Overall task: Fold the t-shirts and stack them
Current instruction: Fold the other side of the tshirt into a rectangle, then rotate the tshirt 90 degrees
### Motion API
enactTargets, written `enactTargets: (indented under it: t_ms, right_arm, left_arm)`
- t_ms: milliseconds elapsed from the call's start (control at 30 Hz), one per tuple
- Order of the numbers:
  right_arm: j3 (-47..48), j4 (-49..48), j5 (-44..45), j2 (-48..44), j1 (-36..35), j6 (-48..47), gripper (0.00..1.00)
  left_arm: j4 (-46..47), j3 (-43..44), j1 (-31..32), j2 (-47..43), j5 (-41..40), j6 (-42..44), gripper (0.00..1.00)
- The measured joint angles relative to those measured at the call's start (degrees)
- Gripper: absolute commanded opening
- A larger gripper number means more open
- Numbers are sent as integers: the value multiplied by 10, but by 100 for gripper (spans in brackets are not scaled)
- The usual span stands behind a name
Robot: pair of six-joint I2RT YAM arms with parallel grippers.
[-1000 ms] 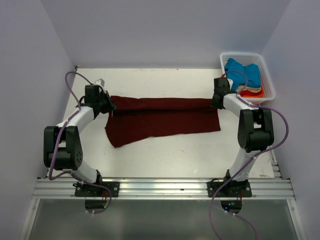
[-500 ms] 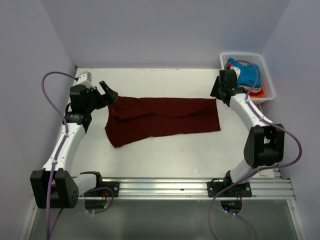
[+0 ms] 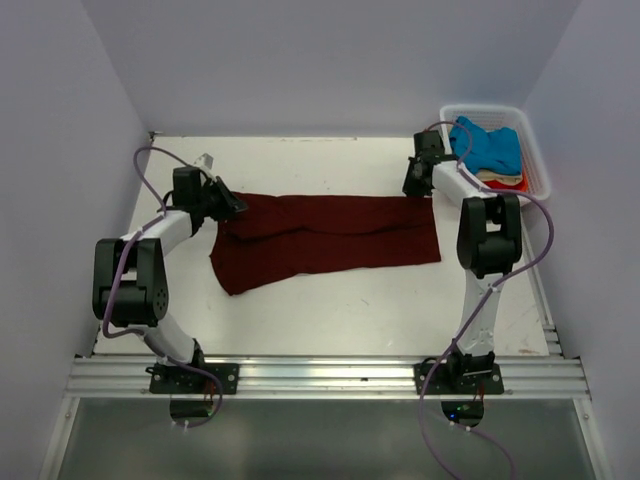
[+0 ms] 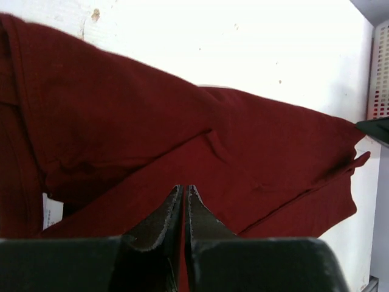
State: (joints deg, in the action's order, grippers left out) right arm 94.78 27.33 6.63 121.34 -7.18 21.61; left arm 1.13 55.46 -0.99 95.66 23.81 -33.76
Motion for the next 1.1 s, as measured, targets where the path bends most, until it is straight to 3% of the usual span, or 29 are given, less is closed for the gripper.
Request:
enactTargets:
  t_ms: [300,600,1100]
  right_arm:
    - [-9,15,-6,1,-1,0,0]
    - [-147,25,11,-106,-1,3,0]
    - [-229,59,43,-232,-1,14,0]
  left_arm:
    - [26,21,2,1,14,-1,6]
    - [26,20,3,1,15,-1,3]
    - [27,-1,3,1,22,-2,0]
